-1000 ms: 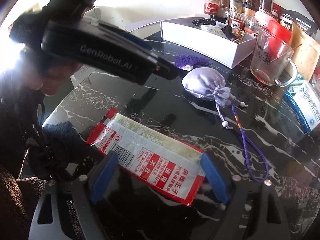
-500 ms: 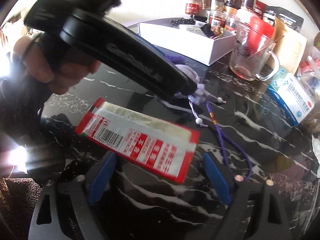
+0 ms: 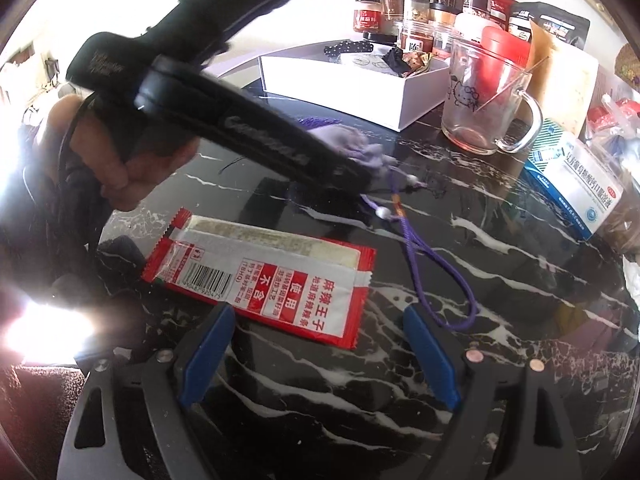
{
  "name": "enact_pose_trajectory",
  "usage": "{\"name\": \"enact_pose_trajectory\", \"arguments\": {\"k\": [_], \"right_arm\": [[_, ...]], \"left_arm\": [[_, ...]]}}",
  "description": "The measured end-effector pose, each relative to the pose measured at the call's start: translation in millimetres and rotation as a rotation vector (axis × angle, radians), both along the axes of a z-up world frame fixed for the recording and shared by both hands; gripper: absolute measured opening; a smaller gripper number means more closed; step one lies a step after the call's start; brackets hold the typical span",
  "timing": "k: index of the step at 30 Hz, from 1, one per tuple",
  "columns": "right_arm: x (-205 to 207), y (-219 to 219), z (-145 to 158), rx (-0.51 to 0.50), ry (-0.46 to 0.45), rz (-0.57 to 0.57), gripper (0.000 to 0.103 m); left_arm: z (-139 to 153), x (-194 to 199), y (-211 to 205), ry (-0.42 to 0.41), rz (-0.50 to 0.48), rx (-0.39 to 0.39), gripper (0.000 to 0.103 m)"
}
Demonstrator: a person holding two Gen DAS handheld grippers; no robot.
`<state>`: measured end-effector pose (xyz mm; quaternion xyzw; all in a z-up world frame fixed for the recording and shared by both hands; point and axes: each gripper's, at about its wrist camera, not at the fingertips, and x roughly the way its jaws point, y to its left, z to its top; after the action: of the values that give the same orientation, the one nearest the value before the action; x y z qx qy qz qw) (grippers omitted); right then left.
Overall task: Organize objects
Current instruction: 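Grasp the lavender satin pouch with the left gripper while the right gripper grasps the red-and-white packet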
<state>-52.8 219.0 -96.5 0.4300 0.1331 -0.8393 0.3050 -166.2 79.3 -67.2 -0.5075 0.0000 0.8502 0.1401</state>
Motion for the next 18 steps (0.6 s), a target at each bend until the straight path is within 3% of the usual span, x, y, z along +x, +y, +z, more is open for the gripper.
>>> {"name": "enact_pose_trajectory", "arguments": {"k": [13, 18], "right_arm": [[1, -19, 10, 0.079, 0.104, 0.133, 0.087], [11, -39, 6, 0.116, 0.130, 0.220, 0.091]], "left_arm": [[4, 84, -74, -0.028, 0.220, -0.088, 0.055], [5, 112, -93, -0.038, 0.280, -0.075, 0.055]]}}
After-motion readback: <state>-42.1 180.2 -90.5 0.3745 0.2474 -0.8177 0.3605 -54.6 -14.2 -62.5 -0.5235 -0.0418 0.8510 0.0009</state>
